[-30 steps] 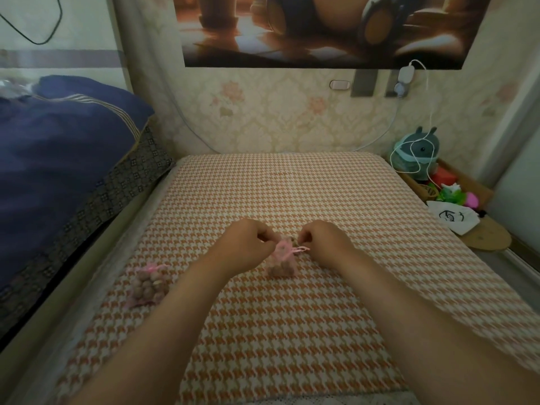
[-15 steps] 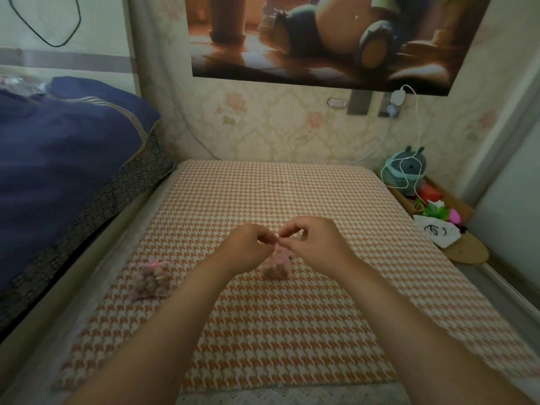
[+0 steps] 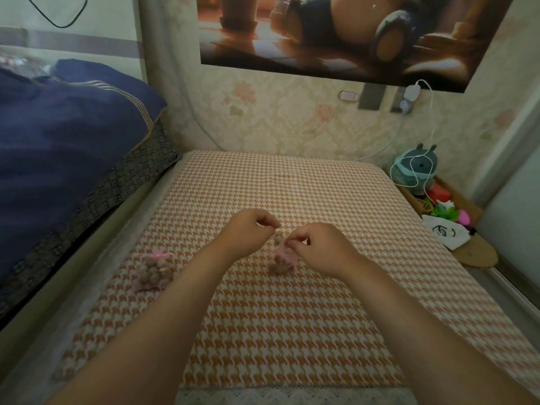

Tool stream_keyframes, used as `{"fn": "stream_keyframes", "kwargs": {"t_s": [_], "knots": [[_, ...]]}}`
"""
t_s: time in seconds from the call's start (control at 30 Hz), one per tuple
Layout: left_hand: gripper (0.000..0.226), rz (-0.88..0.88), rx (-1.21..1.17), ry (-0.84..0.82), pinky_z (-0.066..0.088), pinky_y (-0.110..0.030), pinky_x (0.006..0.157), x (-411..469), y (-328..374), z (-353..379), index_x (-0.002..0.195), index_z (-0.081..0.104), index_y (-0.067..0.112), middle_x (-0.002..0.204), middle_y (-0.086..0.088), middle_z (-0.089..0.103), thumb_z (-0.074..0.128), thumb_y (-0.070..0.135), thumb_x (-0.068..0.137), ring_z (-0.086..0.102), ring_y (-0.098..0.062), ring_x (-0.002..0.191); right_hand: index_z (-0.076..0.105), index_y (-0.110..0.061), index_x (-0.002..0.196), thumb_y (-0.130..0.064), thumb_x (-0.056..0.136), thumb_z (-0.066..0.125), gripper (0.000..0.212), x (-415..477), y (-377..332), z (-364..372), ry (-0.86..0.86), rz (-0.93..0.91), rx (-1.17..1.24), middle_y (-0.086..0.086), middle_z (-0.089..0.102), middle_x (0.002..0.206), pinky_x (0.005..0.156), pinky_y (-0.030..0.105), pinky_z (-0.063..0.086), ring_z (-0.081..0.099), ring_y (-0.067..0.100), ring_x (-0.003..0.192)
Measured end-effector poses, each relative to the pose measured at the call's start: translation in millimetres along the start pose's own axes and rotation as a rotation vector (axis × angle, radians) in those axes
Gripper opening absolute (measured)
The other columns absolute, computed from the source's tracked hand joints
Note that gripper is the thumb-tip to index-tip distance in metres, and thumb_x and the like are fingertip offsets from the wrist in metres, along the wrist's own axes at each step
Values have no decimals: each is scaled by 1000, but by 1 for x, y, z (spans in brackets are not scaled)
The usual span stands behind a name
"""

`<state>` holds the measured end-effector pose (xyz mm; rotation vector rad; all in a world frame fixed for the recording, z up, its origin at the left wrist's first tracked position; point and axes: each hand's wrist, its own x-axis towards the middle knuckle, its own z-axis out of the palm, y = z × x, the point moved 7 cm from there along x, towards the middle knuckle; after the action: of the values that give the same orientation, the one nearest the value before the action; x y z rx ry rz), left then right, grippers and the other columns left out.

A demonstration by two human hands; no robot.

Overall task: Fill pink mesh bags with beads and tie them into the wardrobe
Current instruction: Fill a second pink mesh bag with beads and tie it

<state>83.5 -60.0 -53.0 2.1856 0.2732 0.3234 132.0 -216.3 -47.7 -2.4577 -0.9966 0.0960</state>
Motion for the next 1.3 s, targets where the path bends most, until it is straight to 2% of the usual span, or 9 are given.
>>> {"fn": "stream_keyframes", "kwargs": {"t_s": [0.17,0.27,0.37,0.47,0.53,0.7,0.83,1.03,1.3], "knots": [[33,-1,109,51,53,-25,78,18,-31,7,110,71,26,120,7,67,52,5,92,63,-9,98,80,-35,101,-37,96,61,20,4,11,-3,46,40,67,-18,76,104,78,40,60,68,5,78],[45,102,286,-37,46,-31,103,30,-38,25,129,63,26,137,3,59,54,3,92,55,-15,123,81,-35,99,-35,96,62,20,4,12,-3,53,38,96,-18,76,99,75,42,60,69,10,74],[57,170,298,-159,46,-29,100,40,-41,43,137,57,23,135,3,58,67,2,85,56,-17,121,80,-38,96,-37,96,62,18,6,12,-1,53,36,126,-17,76,86,72,48,60,71,20,73],[40,265,289,-247,46,-25,68,44,-36,56,114,71,26,90,15,65,69,6,80,57,-4,76,79,-41,93,-39,95,62,17,8,12,1,52,23,124,-19,75,85,70,50,60,71,22,70],[28,291,373,-242,41,-21,61,48,-38,58,95,76,27,70,16,61,68,6,78,51,1,63,78,-45,86,-38,94,63,18,10,13,1,51,12,127,-22,74,87,69,49,60,71,23,70],[28,131,348,-188,51,-24,75,53,-47,48,95,77,24,89,13,68,65,2,83,61,-6,82,80,-39,91,-33,95,64,18,11,15,2,40,26,129,-22,74,96,77,37,60,70,8,77],[18,111,366,-212,54,-28,80,46,-47,43,93,74,24,98,8,69,66,10,87,63,-11,88,78,-44,89,-38,95,61,19,10,13,3,42,35,121,-22,75,101,73,46,62,73,26,76],[13,94,88,28,49,-19,74,35,-23,1,95,73,21,87,14,68,70,32,89,64,-4,84,79,-36,101,-39,95,59,20,7,11,2,26,59,106,-18,76,100,74,46,62,73,17,76],[13,206,244,-98,48,-23,81,-11,24,2,96,72,28,99,16,65,66,39,90,59,-3,94,77,-25,117,-25,98,57,27,4,4,-3,-38,58,94,-7,75,119,92,31,54,67,11,104]]}}
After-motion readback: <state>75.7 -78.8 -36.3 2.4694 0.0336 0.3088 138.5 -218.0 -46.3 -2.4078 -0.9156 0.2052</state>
